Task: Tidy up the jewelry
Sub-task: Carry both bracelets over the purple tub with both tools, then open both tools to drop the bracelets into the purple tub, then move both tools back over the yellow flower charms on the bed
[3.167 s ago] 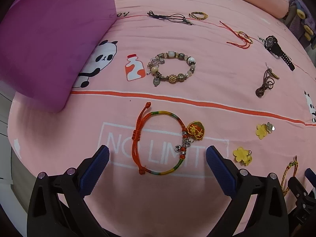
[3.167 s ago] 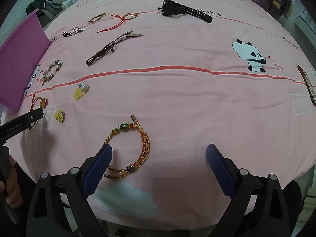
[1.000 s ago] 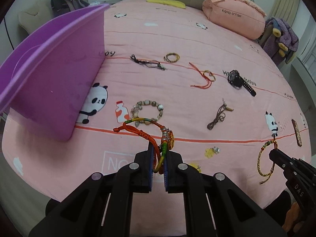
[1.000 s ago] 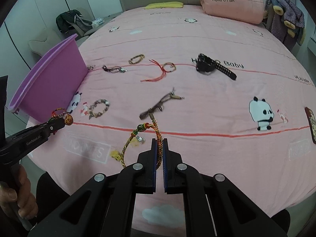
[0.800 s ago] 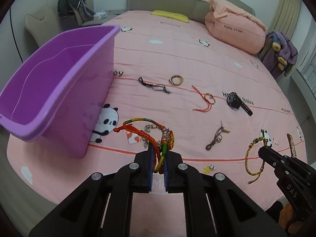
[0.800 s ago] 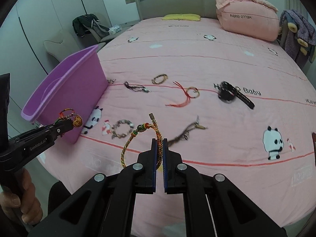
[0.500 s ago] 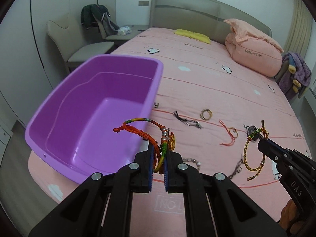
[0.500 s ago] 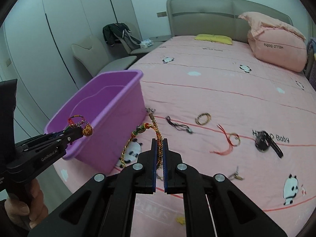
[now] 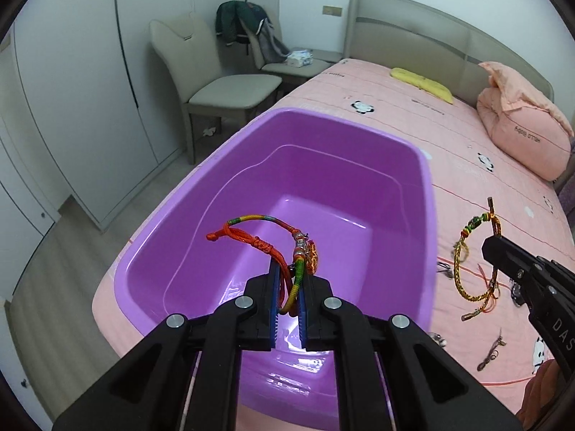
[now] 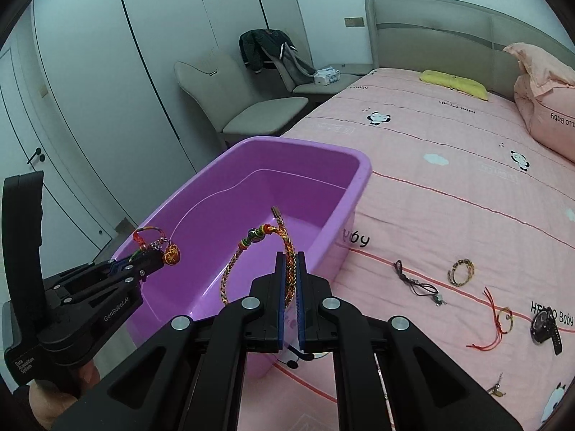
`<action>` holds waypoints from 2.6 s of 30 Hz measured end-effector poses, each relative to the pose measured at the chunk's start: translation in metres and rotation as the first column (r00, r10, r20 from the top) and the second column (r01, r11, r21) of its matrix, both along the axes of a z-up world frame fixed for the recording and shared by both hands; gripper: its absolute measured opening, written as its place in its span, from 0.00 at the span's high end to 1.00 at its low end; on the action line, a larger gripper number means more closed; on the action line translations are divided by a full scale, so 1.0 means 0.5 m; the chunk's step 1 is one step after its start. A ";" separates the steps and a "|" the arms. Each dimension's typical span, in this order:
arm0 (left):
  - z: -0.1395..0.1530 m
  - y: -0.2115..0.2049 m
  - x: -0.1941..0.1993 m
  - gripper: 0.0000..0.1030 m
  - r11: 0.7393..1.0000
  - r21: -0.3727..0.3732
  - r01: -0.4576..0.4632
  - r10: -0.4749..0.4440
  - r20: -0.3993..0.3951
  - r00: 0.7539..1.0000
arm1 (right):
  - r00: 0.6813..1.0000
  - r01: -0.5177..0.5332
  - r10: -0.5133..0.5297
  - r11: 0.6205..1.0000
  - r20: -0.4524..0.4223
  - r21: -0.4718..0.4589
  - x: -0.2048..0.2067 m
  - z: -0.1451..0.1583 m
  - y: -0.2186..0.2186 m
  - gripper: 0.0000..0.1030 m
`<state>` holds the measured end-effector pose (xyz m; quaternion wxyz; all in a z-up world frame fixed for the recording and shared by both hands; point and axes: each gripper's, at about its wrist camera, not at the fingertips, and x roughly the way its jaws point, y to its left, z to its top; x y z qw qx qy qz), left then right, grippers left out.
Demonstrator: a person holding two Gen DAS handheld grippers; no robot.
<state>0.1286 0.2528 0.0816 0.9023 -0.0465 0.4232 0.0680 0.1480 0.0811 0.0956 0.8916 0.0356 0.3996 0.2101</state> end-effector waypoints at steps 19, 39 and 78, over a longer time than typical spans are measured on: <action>-0.102 0.064 0.069 0.53 0.995 0.015 -0.097 0.098 -0.124 0.987 | 0.994 -0.040 0.028 0.992 -0.104 -0.120 0.100 -0.081 0.119 0.75; -0.060 0.040 -0.013 0.12 0.987 0.053 -0.150 0.153 -0.067 0.986 | 0.999 0.035 -0.037 0.998 -0.030 -0.045 0.026 -0.023 -0.011 0.57; -0.263 -0.427 -0.306 0.07 0.988 -0.011 0.151 -0.151 -0.143 0.978 | 0.958 0.265 -0.275 0.957 -0.079 -0.120 -0.368 -0.269 -0.510 0.36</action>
